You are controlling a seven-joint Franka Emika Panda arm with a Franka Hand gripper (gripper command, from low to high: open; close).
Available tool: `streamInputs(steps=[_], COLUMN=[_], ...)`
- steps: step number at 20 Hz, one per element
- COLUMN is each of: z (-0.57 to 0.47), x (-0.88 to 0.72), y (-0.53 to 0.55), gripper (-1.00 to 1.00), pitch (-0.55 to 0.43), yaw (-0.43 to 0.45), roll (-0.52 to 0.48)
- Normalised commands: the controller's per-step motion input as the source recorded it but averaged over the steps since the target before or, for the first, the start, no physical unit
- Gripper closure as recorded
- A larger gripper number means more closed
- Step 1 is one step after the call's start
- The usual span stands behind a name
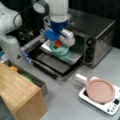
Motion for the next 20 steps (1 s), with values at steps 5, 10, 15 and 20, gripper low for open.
streamInputs(steps=[5, 10, 15, 20], z=[-0.1, -0.1, -0.14, -0.16], x=[-0.37, -0.35, -0.3, -0.25], y=[0.06, 0.05, 0.06, 0.08], gripper=[-1.0, -1.0, -1.0, -1.0], pitch=[-0.289, -0.26, -0.224, -0.203], yaw=[-0.16, -0.128, -0.112, -0.108], roll=[0.143, 0.126, 0.107, 0.108])
